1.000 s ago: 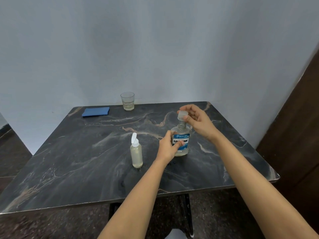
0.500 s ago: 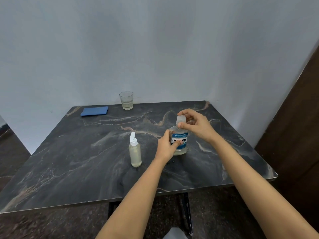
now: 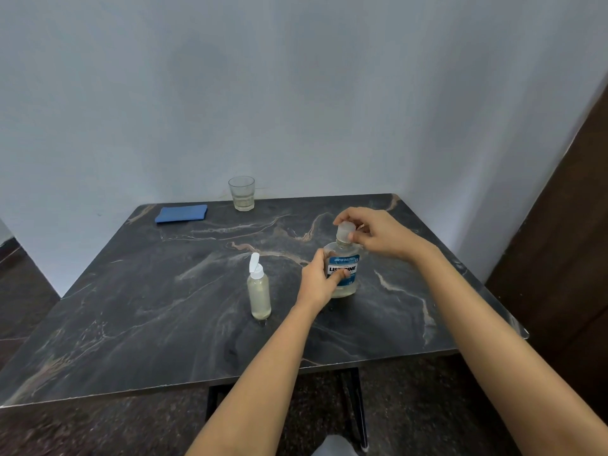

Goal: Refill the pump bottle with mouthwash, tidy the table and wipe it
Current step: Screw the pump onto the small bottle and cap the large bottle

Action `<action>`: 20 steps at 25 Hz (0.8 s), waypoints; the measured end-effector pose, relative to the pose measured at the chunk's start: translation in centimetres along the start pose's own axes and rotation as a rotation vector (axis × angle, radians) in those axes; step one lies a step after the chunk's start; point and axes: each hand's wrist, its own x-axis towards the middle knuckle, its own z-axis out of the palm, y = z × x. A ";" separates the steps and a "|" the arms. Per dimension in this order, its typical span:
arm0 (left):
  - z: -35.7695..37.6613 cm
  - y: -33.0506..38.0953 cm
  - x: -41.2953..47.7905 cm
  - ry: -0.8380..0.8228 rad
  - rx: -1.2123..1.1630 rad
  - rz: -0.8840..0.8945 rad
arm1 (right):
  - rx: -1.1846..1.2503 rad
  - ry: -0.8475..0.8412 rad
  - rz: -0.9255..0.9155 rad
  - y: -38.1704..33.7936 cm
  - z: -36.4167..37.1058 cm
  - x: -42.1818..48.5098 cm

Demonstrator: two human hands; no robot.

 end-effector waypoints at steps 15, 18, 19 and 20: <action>0.2 -0.4 0.1 0.029 0.003 -0.009 | -0.317 -0.203 -0.102 -1.0 -2.1 0.8; 0.3 -0.2 0.0 0.033 -0.001 -0.022 | -0.404 -0.187 -0.092 -1.0 -1.9 1.9; 0.3 -0.1 0.0 0.034 0.004 -0.025 | -0.425 -0.202 -0.089 -1.0 -1.9 2.1; 0.3 -0.1 0.0 0.034 0.009 -0.027 | -0.447 -0.214 -0.088 -0.9 -2.0 2.4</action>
